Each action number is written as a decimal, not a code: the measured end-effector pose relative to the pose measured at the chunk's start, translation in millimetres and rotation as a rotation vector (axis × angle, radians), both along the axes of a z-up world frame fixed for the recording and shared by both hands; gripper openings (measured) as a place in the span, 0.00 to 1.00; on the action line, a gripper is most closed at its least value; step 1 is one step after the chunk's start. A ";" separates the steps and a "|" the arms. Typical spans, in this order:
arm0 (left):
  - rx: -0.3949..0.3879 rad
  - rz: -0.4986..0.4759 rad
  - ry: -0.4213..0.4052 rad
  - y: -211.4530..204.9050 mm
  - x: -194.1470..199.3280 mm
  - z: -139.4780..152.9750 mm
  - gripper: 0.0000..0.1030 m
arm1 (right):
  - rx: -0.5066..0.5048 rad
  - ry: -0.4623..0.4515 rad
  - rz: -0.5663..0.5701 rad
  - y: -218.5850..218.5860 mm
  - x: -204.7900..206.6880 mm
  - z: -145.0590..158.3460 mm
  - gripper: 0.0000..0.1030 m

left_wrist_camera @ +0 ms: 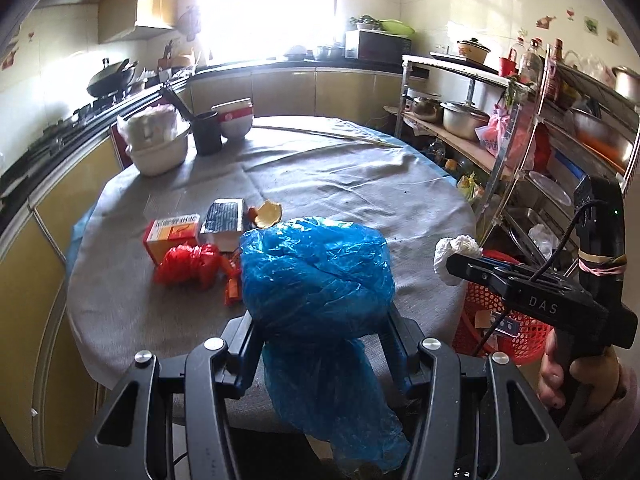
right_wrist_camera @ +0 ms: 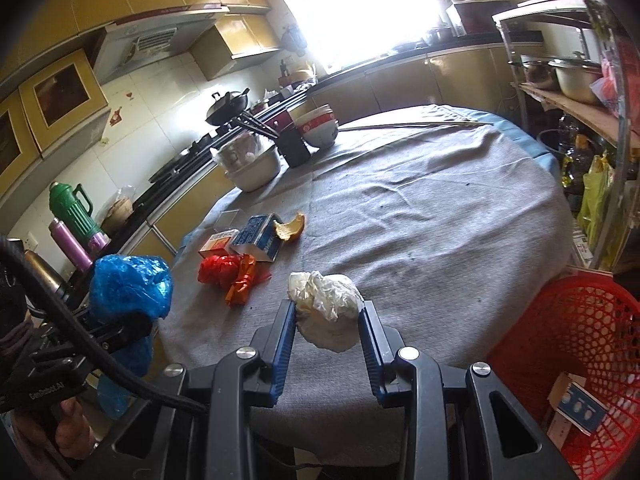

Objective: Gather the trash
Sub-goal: 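Lower both held items into the red basket and open both tools, then bring both open tools back to the remaining trash on the table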

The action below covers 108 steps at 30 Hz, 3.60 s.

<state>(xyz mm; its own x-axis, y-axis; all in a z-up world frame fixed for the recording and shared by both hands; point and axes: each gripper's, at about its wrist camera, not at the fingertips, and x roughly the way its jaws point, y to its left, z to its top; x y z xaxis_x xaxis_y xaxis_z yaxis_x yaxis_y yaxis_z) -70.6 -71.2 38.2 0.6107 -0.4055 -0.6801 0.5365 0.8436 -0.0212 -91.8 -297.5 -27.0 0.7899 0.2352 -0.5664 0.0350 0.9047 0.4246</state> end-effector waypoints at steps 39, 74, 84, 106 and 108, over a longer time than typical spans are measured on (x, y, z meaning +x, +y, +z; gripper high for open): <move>0.160 -0.400 0.028 -211.1 -15.7 -26.0 0.53 | 0.250 0.048 -0.456 -204.0 -103.0 -71.8 0.33; 0.183 -0.471 0.113 -243.8 -16.6 -63.6 0.66 | 0.389 0.129 -0.497 -222.4 -106.2 -113.4 0.61; 0.134 -0.390 0.131 -208.3 -1.2 -58.9 0.66 | 0.352 0.133 -0.466 -208.9 -96.0 -102.5 0.61; 0.048 0.010 0.044 -52.8 56.5 -35.3 0.67 | 0.221 0.091 -0.282 -134.3 -42.6 -41.2 0.61; 0.048 0.057 0.047 -32.4 61.3 -40.0 0.68 | 0.200 0.089 -0.253 -122.2 -34.4 -35.9 0.61</move>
